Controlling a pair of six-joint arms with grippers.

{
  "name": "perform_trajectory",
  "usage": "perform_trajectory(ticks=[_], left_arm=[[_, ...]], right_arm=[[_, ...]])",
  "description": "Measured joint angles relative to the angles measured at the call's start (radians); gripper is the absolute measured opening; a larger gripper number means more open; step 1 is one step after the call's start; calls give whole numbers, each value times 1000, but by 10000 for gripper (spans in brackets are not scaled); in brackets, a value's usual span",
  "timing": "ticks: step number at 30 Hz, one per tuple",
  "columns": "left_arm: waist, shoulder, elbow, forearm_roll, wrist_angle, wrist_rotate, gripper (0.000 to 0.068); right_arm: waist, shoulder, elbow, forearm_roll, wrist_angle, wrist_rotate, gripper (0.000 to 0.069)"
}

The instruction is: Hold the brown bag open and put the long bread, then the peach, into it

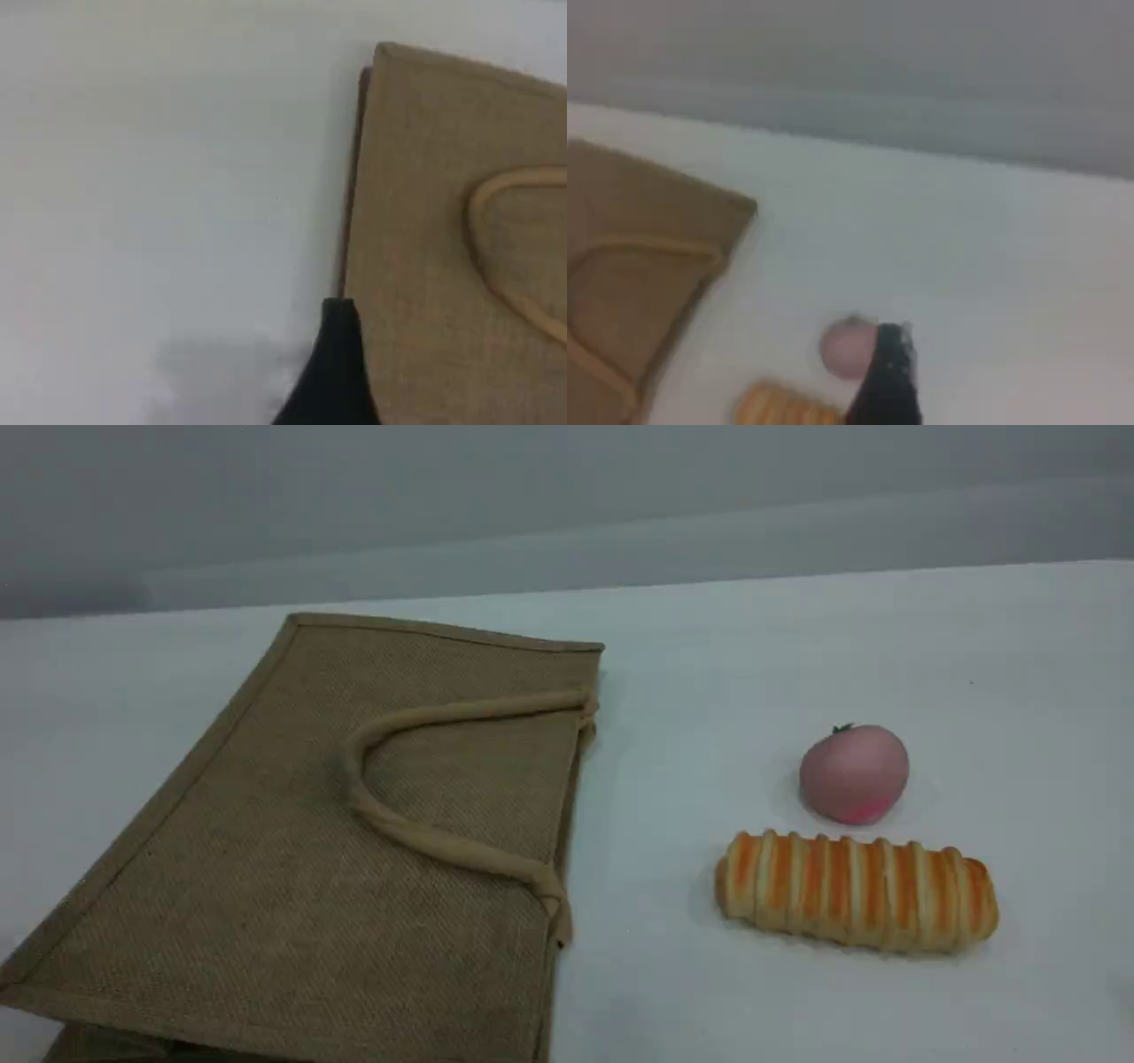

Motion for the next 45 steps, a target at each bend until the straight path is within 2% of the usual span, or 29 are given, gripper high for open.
perform_trajectory(ticks=[8, 16, 24, 37, 41, 45], left_arm=[[0, 197, -67, 0, -13, -31, 573], [-1, 346, -100, -12, -81, -60, 573], [-103, 486, -175, 3, -110, -130, 573], [-295, 756, -256, 175, -129, -343, 573], [-334, 840, -292, 178, -130, -355, 573], [-348, 919, -332, 176, -131, -386, 573]], right_arm=[[0, 158, 0, 0, -30, -1, 586], [0, 271, 0, 0, -73, -1, 586], [0, 334, 0, 0, -85, -1, 586], [0, 367, 0, 0, -106, -1, 586], [0, 374, 0, 0, -106, -1, 586], [0, 374, 0, 0, -106, -1, 586]])
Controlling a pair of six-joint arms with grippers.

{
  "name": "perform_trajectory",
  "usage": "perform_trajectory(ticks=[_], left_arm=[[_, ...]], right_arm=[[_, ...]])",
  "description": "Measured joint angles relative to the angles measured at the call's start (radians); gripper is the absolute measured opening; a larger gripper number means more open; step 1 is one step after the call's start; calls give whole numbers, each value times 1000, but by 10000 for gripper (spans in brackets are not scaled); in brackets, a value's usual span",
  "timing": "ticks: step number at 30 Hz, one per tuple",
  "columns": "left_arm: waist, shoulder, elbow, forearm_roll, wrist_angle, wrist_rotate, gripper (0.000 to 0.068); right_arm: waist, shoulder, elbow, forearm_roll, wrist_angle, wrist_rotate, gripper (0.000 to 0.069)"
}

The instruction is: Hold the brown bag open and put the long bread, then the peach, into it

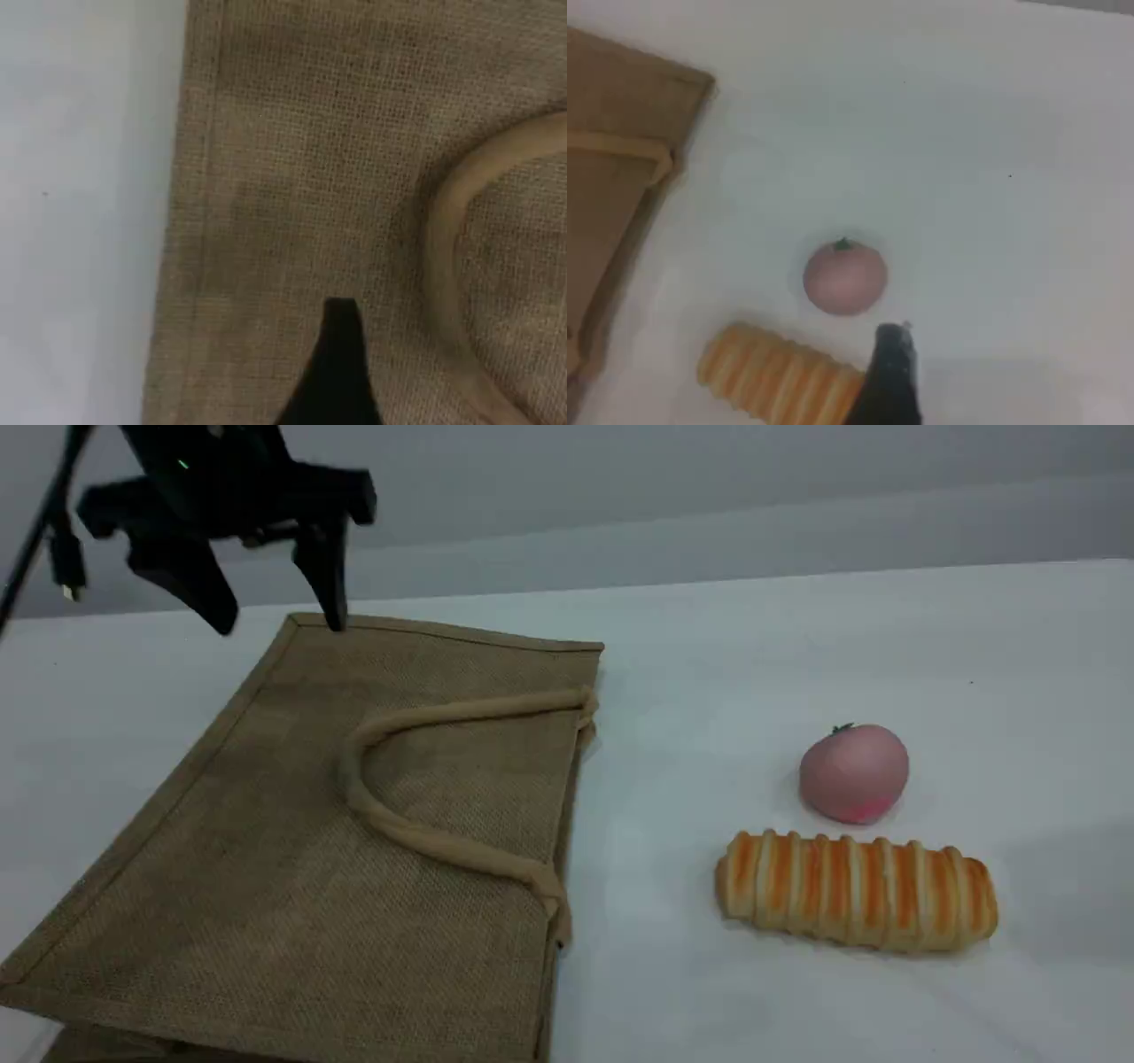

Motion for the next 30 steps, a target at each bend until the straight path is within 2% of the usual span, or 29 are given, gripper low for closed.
perform_trajectory(ticks=[17, 30], left_arm=[[-13, 210, -83, -8, -36, -12, 573], [-30, 267, -103, -1, -85, -10, 573]], right_arm=[[0, -1, 0, -4, -23, 0, 586], [0, -1, 0, -3, -27, 0, 586]])
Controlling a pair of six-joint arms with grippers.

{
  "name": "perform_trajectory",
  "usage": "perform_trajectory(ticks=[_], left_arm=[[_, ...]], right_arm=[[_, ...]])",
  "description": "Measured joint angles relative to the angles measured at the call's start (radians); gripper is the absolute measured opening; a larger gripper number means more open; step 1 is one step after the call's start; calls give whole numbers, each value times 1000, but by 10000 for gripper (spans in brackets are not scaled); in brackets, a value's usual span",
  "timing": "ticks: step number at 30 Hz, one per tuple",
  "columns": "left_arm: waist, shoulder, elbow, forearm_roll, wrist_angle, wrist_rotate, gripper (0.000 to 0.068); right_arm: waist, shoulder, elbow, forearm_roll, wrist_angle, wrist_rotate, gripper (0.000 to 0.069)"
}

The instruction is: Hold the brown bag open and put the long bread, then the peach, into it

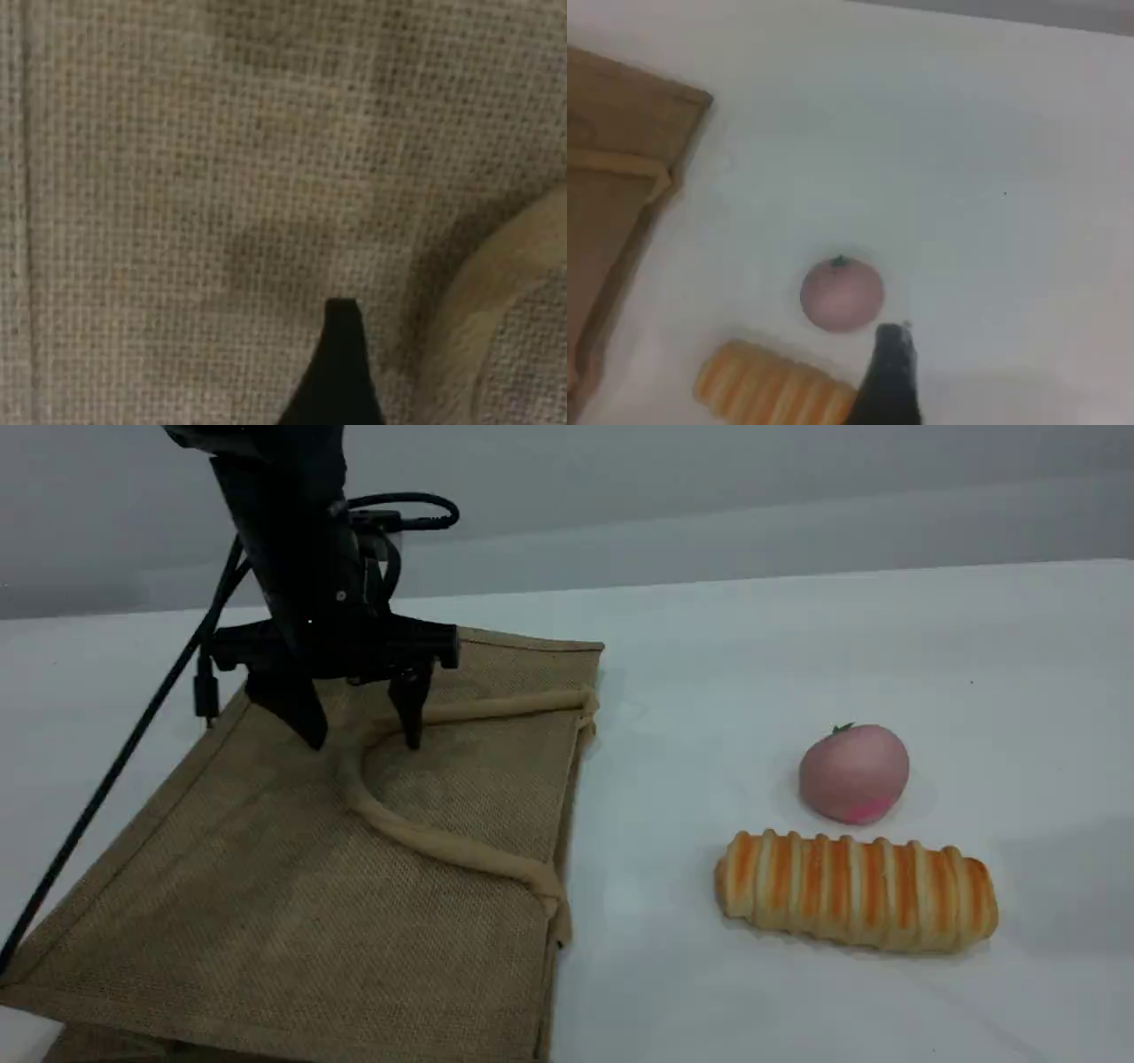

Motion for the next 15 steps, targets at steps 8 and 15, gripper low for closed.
perform_trajectory(ticks=[8, 15], left_arm=[[0, 33, 0, 0, 5, 1, 563], [-1, 34, 0, -2, 5, 1, 528]], right_arm=[[0, 0, 0, 0, 0, 0, 586], [0, 0, 0, 0, 1, -1, 586]])
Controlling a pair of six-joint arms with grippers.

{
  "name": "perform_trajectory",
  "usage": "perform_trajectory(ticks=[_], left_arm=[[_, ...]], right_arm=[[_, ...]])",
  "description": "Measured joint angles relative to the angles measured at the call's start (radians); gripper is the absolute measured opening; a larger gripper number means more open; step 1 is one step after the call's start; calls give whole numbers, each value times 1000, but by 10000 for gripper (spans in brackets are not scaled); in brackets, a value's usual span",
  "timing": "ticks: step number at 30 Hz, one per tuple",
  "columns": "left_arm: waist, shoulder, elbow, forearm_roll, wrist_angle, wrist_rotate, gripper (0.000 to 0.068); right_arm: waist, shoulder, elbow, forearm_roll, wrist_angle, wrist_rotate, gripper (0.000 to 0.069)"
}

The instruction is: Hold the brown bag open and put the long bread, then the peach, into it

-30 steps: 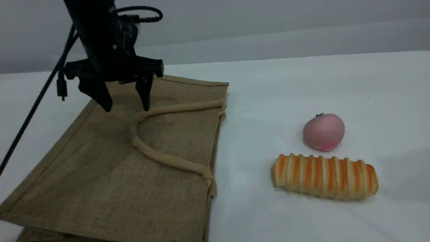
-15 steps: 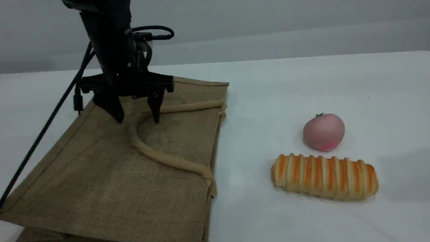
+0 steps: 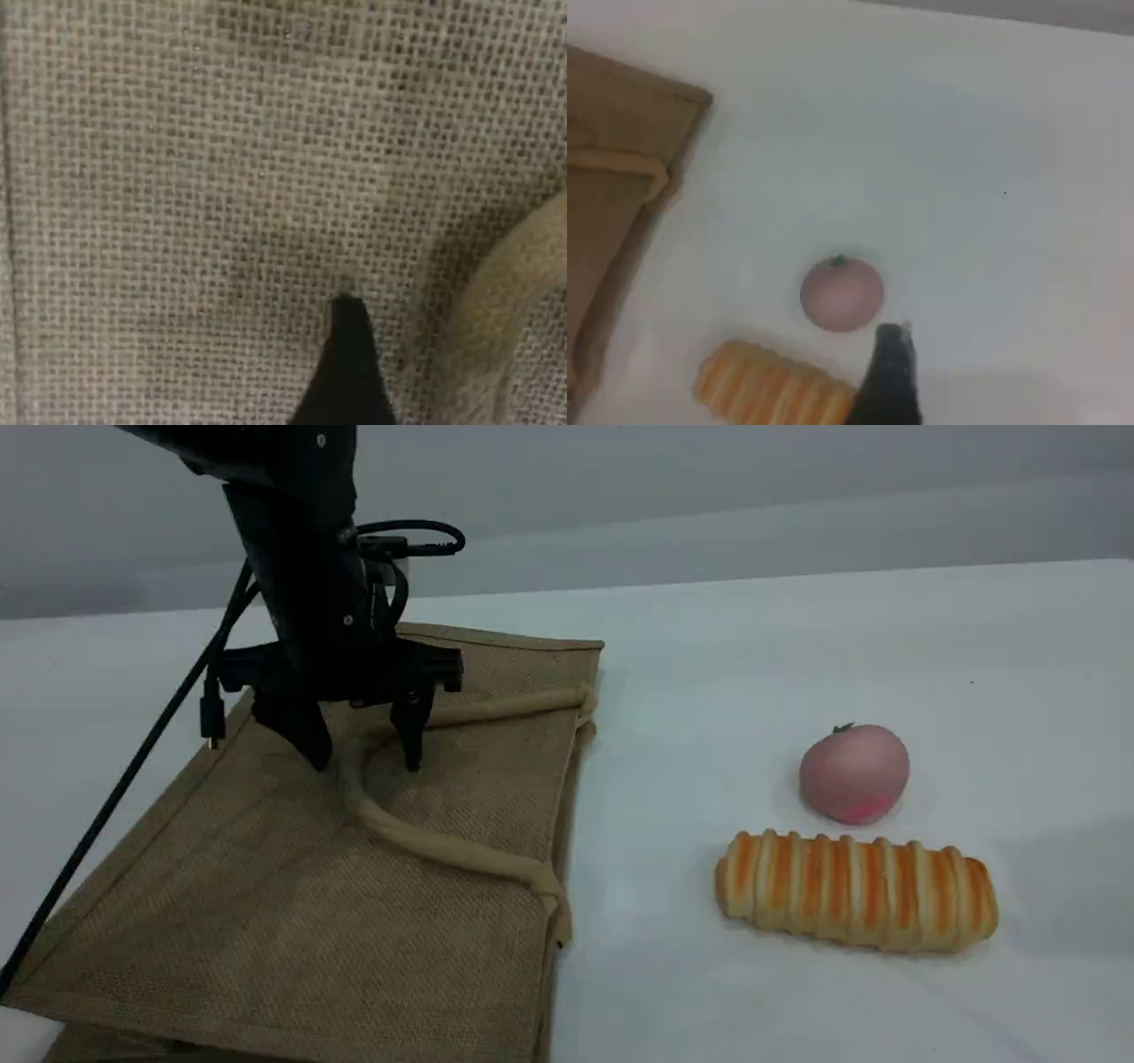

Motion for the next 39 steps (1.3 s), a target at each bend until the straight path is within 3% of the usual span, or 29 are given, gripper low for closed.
perform_trajectory(ticks=[4, 10, 17, 25, 32, 39], left_arm=[[0, 0, 0, -15, 3, 0, 402], [0, 0, 0, -53, 3, 5, 97], [2, -44, -41, -53, 51, 94, 92], [2, -166, -230, -52, 251, 233, 92], [2, -248, -346, -52, 370, 303, 92], [2, -309, -378, -59, 423, 355, 92]], right_arm=[[0, 0, 0, 0, 0, 0, 586], [0, 0, 0, 0, 1, 0, 586], [0, 0, 1, 19, -2, 0, 586], [0, 55, 1, 26, 8, -26, 586], [1, 100, 2, 26, 19, -30, 586], [3, 101, 2, 52, 19, -98, 586]])
